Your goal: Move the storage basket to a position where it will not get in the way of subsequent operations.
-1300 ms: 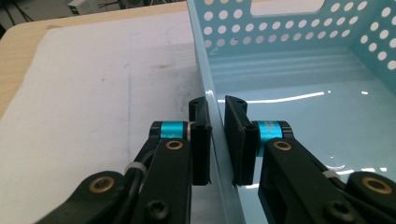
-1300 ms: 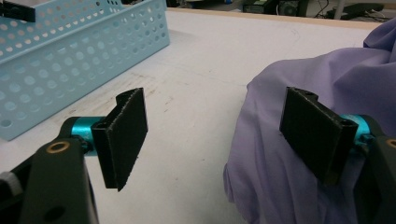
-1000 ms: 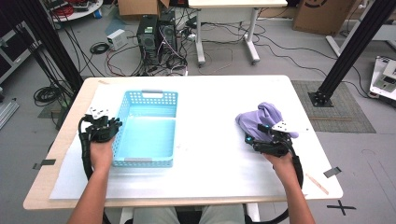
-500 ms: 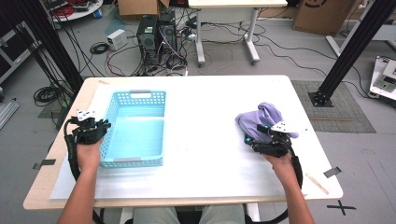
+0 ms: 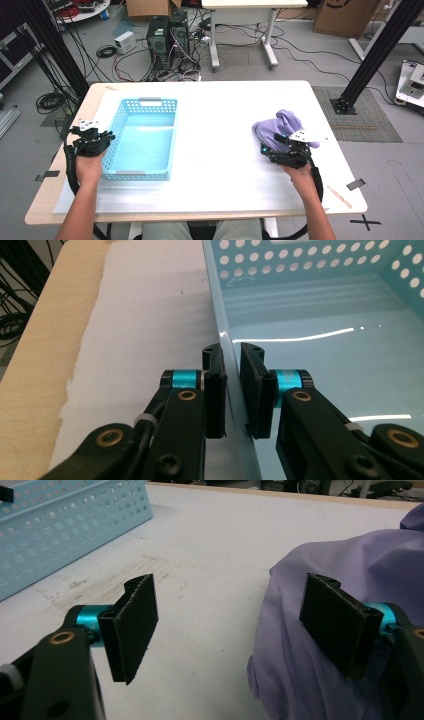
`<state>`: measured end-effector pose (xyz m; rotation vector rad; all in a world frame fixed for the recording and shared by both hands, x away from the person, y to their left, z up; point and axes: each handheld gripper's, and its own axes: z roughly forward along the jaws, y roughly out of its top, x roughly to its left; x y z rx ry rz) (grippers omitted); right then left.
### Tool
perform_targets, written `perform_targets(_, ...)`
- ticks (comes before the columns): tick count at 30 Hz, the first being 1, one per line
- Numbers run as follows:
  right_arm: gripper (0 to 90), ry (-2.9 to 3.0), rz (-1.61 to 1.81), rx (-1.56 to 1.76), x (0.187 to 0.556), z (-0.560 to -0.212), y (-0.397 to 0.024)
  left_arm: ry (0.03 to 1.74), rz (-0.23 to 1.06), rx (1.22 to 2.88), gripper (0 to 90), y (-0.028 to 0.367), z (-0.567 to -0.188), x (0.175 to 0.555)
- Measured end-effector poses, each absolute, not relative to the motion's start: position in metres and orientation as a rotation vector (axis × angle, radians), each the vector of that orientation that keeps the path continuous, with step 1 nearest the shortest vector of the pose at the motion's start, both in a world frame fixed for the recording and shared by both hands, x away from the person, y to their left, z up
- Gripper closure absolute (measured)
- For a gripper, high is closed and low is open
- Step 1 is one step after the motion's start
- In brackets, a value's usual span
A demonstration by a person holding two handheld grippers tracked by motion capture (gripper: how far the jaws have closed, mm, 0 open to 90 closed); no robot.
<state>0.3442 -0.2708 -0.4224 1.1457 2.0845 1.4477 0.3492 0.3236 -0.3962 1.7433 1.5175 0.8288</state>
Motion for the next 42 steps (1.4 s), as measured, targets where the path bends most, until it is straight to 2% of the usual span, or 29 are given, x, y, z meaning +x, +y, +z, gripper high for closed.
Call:
perform_targets(5,23.5,2.083,1.448,1.151,0.344,-0.423,-0.271,1.521,0.848,1.741,80.6,0.325,-0.396,0.35)
perform_targets(8,23.4,2.086,1.441,1.136,0.344,-0.423,-0.27,1.509,0.815,1.705,79.4,0.33,-0.398,0.35)
perform_targets(9,23.4,2.086,1.441,1.136,0.344,-0.423,-0.27,1.509,0.815,1.705,74.6,0.33,-0.398,0.35)
perform_targets(10,23.4,2.086,1.44,1.141,0.344,-0.423,-0.27,1.45,0.738,1.697,63.9,0.332,-0.402,0.349)
perform_targets(11,23.5,2.087,1.437,1.142,0.344,-0.423,-0.27,1.441,0.743,1.705,60.8,0.333,-0.402,0.346)
perform_targets(14,23.5,2.091,1.434,1.144,0.344,-0.424,-0.269,1.438,0.742,1.712,62.5,0.334,-0.403,0.341)
perform_targets(17,23.4,2.092,1.434,1.142,0.344,-0.424,-0.269,1.477,0.766,1.73,78.2,0.335,-0.403,0.338)
perform_targets(20,23.5,2.091,1.433,1.14,0.344,-0.424,-0.268,1.508,0.791,1.725,81.1,0.333,-0.402,0.339)
perform_targets(27,23.5,2.094,1.434,1.147,0.344,-0.424,-0.268,1.521,0.831,1.741,81.3,0.336,-0.401,0.347)
perform_targets(30,23.5,2.096,1.428,1.149,0.344,-0.424,-0.267,1.524,0.774,1.684,80.5,0.344,-0.403,0.35)
perform_targets(31,23.5,2.098,1.427,1.148,0.344,-0.424,-0.267,1.51,0.763,1.677,76.7,0.345,-0.404,0.349)
perform_targets(32,23.5,2.097,1.426,1.149,0.344,-0.424,-0.267,1.504,0.746,1.678,67.8,0.345,-0.404,0.348)
perform_targets(33,23.5,2.097,1.425,1.151,0.344,-0.424,-0.267,1.495,0.742,1.683,66.2,0.344,-0.404,0.346)
perform_targets(36,23.5,2.098,1.423,1.153,0.345,-0.425,-0.267,1.481,0.765,1.721,69.6,0.343,-0.406,0.34)
perform_targets(37,23.5,2.098,1.423,1.153,0.345,-0.425,-0.267,1.481,0.765,1.721,76.0,0.343,-0.406,0.34)
perform_targets(38,23.5,2.098,1.422,1.149,0.345,-0.425,-0.266,1.497,0.782,1.716,76.0,0.344,-0.407,0.339)
perform_targets(39,23.5,2.101,1.422,1.146,0.344,-0.424,-0.265,1.513,0.741,1.666,81.1,0.347,-0.409,0.338)
perform_targets(42,23.5,2.103,1.419,1.147,0.344,-0.424,-0.264,1.527,0.782,1.671,82.3,0.344,-0.408,0.338)
